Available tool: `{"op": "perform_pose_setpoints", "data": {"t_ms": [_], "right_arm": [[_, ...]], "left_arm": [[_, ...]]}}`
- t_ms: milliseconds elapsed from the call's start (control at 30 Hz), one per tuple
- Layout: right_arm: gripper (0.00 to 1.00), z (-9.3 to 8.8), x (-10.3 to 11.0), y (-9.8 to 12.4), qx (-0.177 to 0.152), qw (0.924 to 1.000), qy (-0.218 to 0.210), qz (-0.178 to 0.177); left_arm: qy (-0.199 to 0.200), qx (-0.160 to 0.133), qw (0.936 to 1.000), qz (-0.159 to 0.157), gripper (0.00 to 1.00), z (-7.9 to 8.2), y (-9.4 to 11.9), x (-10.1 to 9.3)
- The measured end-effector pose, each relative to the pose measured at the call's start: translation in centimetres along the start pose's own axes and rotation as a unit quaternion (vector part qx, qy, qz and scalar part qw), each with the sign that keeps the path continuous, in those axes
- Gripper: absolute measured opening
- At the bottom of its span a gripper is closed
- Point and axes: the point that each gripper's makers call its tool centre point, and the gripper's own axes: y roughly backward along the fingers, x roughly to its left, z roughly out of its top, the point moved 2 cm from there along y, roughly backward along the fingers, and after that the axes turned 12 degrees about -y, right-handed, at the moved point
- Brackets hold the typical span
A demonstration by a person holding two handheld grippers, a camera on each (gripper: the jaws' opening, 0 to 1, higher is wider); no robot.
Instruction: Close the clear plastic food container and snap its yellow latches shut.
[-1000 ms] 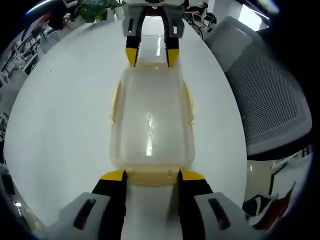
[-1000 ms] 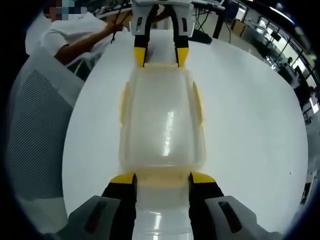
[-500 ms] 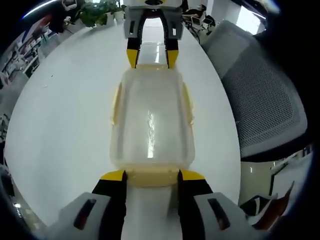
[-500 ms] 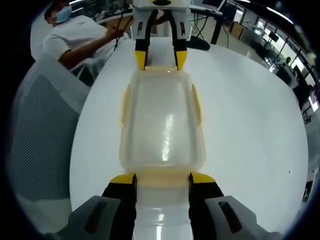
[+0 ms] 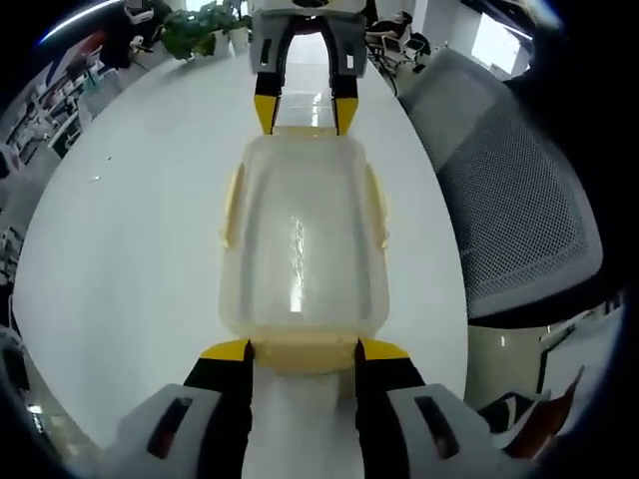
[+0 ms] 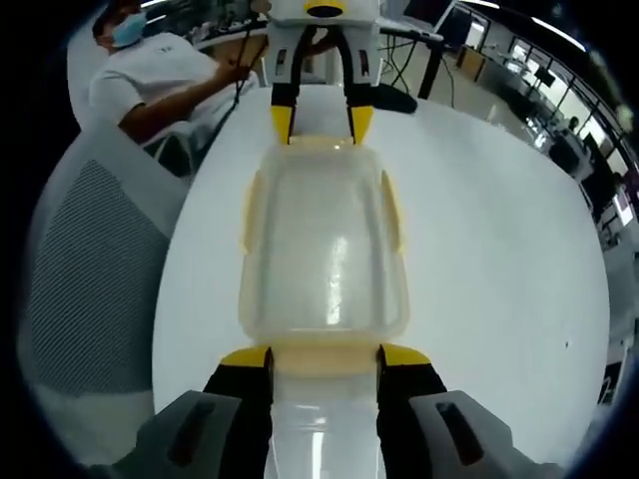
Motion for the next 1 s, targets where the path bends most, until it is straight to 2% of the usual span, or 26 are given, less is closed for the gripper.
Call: {"op": "perform_pose_setpoints", "data": {"t_ms": [267,433,1000], "right_arm": [[0.39,-0.1,0.0,1.2,-0.002,1.0000,0.001,-0.008],[0.39,0.1,0.3,1.9,-0.002,0.9999,0.005,-0.009],[0.39,0.1,0.0,2.6,-0.006,0.9999,0.009,-0.007]], "left_arm": [[-0.008,-0.005,0.9998,0.016,0.39,0.8,0.7,0.2],[-0.006,-0.006,0.9998,0.015,0.39,1.2,1.2,-0.1],[-0.002,-0.006,0.9997,0.023,0.39,1.9,1.9,0.0]]}}
